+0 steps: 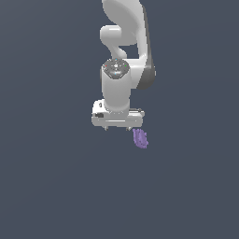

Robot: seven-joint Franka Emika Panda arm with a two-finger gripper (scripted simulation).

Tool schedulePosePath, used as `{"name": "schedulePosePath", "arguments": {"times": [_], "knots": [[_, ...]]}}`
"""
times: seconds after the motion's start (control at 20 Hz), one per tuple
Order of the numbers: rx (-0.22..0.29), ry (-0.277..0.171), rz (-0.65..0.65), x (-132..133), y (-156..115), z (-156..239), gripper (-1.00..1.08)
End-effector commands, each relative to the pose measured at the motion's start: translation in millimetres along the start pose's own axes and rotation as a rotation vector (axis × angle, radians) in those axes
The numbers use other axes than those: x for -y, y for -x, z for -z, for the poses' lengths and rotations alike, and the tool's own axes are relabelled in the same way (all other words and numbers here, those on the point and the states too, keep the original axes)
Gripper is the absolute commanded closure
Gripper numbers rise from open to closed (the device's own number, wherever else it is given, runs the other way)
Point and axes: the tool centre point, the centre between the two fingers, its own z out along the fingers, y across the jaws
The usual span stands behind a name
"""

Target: Pick up the object and move it to a goal position.

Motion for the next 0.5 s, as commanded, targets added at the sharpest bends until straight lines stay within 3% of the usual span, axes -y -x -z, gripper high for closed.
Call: {"name": "schedulePosePath", "arguments": {"times": [0.0, 0.45], "knots": [[0.000, 0.000, 0.000, 0.0, 0.0, 0.0, -0.92], [-0.033, -0.028, -0.027, -5.3, -10.6, 8.1, -0.92]]}}
